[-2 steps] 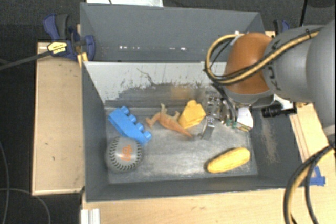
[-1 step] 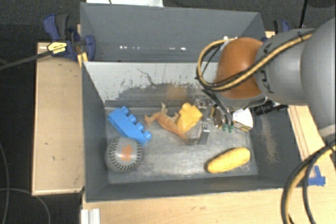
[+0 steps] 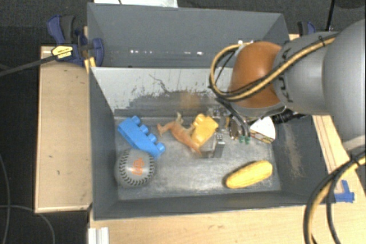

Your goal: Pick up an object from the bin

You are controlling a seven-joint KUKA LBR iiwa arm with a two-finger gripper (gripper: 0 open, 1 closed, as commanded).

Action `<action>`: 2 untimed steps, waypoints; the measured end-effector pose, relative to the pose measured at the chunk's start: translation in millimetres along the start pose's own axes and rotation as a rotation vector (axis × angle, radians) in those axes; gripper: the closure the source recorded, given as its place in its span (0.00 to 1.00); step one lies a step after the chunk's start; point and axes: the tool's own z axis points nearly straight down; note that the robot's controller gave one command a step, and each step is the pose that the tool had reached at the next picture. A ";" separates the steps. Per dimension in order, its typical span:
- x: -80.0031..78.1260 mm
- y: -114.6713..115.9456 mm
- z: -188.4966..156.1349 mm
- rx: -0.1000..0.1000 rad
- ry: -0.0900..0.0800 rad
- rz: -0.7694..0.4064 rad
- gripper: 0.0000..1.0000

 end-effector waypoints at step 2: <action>17.8 40.1 2.1 0.000 0.002 0.072 1.00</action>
Offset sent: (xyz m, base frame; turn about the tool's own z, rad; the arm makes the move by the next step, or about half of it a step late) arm 0.0000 0.0000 0.0000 0.0000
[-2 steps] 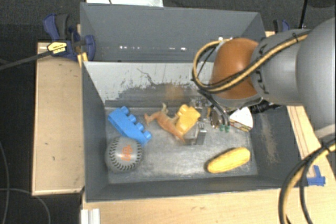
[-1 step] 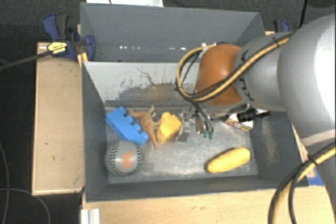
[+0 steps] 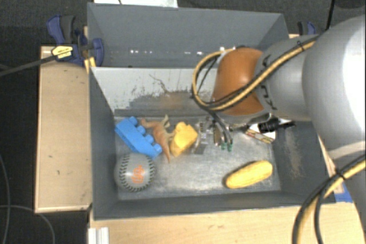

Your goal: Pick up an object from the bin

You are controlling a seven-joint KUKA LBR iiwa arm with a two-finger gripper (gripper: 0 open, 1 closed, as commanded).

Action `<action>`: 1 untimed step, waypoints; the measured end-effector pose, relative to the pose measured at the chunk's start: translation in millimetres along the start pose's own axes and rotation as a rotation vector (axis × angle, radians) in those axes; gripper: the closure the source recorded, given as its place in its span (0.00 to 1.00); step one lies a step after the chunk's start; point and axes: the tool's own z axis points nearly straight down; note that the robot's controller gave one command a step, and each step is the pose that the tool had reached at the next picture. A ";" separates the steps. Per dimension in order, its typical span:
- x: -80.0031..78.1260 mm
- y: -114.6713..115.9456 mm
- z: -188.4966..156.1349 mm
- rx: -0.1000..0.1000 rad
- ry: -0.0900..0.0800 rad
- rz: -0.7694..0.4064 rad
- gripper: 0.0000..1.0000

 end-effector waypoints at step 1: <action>19.5 -6.8 -49.8 0.002 0.005 -0.020 1.00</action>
Offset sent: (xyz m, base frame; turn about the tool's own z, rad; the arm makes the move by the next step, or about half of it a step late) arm 0.0146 0.0238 0.1204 -0.0780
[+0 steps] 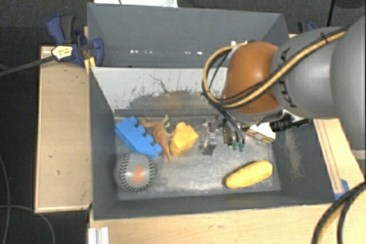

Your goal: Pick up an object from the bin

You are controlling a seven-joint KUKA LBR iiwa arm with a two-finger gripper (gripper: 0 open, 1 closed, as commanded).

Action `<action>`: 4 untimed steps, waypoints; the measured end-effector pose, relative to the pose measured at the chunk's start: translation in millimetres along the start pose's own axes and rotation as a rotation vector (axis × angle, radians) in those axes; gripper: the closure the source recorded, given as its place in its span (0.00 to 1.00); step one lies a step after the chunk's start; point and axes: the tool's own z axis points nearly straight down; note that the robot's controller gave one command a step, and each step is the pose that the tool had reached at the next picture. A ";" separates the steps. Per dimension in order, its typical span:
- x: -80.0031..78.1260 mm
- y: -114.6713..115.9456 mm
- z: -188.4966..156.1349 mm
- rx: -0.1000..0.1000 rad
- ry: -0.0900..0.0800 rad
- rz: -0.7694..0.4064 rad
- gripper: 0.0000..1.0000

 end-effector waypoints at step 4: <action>-14.8 21.2 -37.4 -0.001 -0.003 -0.023 0.00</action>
Offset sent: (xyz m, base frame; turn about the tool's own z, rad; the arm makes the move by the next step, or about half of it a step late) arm 0.0000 0.0000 0.0000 0.0000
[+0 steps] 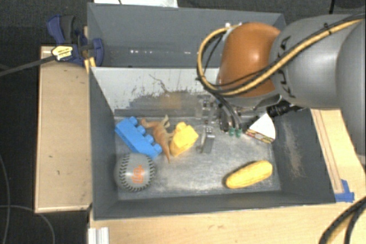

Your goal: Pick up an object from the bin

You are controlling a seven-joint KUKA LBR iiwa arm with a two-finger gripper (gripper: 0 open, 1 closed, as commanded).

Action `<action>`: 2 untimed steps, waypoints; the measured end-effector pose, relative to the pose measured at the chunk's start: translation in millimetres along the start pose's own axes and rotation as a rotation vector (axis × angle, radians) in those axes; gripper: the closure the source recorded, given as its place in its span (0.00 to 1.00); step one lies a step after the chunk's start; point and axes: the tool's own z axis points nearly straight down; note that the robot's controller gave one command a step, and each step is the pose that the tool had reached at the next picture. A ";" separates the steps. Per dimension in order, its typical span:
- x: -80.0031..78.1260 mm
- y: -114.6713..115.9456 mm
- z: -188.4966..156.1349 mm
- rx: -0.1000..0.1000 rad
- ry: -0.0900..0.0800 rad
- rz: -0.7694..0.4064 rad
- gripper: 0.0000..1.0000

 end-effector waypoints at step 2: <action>-3.5 23.6 34.5 0.000 -0.004 -0.141 0.00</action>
Offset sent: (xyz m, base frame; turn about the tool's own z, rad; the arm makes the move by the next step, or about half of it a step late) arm 0.0049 0.0309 -0.0415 -0.1220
